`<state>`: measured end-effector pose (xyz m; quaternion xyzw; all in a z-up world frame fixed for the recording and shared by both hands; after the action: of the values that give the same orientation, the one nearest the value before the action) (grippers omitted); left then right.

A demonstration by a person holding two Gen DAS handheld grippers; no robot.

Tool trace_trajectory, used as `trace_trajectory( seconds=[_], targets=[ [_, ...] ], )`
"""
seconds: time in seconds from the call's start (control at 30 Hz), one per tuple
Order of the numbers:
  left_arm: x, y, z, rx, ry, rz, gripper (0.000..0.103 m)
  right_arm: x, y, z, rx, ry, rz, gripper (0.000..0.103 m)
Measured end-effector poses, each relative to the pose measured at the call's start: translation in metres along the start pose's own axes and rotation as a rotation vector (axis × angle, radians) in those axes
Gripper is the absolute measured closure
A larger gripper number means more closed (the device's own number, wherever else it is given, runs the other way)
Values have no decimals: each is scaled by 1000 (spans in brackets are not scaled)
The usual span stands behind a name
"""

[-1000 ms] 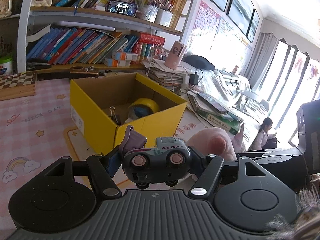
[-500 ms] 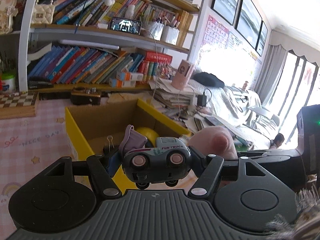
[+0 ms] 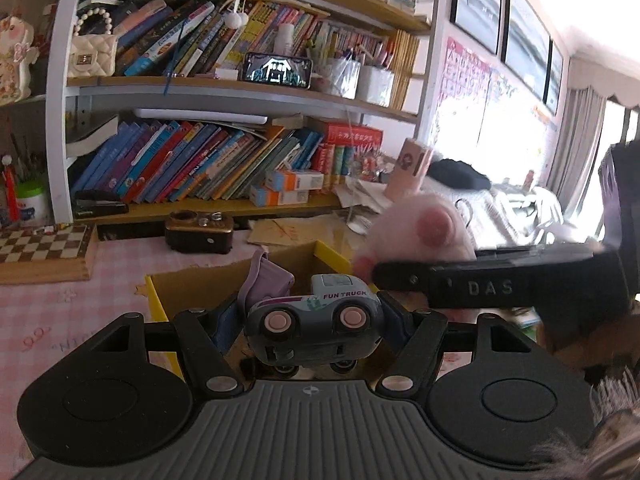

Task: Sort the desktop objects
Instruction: 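Carry the pig in the right tool while the left tool carries the car over the box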

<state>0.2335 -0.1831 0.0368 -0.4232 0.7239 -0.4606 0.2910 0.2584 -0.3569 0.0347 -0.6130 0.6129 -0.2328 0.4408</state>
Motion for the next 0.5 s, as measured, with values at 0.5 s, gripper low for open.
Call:
trace_trajectory(
  seconds=[0.5],
  targets=[
    [-10,23,98,-299,16,207,37,-14,-15,119,-295,-78,-197,37]
  ],
)
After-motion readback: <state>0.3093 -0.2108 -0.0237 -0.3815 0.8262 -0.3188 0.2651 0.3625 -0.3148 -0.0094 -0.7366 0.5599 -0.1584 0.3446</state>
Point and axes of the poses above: each gripper's, at about its wrist camera, not at the fingertips, and z roughly the way its jaws point, x to its right, y to its underside, the point moved 2 cm from there along z, roughly the way its jaws point, and after that the axes turned 10 degrees about z, right-handed, at the moved point
